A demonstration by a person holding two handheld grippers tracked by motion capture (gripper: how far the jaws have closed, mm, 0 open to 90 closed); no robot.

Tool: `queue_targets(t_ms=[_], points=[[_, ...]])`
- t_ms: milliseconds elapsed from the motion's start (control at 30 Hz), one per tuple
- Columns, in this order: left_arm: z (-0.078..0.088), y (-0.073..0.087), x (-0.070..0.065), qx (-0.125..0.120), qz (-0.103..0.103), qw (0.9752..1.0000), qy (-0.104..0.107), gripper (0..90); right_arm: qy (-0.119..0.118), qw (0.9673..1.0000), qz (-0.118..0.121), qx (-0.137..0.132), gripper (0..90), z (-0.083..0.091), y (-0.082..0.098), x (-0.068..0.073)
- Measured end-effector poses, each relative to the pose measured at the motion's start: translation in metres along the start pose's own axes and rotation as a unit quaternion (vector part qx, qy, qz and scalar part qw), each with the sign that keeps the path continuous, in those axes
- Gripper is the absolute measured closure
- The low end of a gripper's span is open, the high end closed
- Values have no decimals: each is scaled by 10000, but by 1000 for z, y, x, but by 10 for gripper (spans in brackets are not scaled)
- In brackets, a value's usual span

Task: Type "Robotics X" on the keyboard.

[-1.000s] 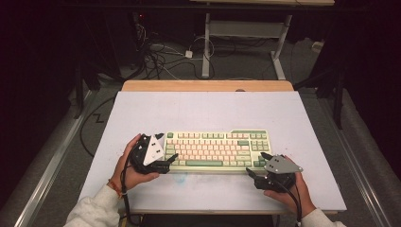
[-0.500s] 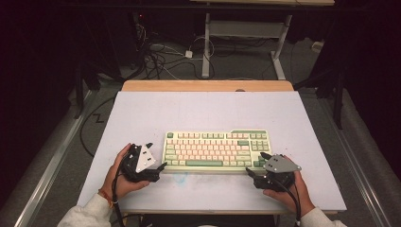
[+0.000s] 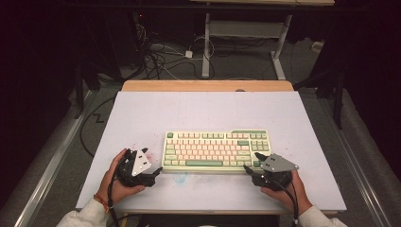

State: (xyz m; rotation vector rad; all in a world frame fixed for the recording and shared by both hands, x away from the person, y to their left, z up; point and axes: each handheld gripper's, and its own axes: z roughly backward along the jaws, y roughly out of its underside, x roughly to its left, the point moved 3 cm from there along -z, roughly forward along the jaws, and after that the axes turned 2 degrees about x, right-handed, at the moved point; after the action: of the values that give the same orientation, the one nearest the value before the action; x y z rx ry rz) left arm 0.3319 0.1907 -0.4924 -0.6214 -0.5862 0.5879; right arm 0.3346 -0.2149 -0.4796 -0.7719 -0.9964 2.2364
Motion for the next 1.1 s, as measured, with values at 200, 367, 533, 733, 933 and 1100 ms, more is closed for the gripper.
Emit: queue_targets(t_ms=[200,367,533,733,933,1100], points=[[-2,1,-1,65,3,10000,57,177,-245,9997,-7,-61,703,0,-7,3],[-3,0,-2,62,-18,10000,64,177,-445,9990,104,-15,849,-4,-13,6],[-4,1,-3,106,-22,9999,77,177,-561,9983,130,48,897,-9,-20,8],[-5,1,-2,129,-5,9999,86,177,-635,9978,173,55,899,-14,-27,8],[-5,1,-3,159,-28,9998,93,177,-667,9976,200,10,899,-21,-34,8],[-4,1,-2,139,-13,9999,65,178,-667,9975,226,-3,899,-27,-41,8]])
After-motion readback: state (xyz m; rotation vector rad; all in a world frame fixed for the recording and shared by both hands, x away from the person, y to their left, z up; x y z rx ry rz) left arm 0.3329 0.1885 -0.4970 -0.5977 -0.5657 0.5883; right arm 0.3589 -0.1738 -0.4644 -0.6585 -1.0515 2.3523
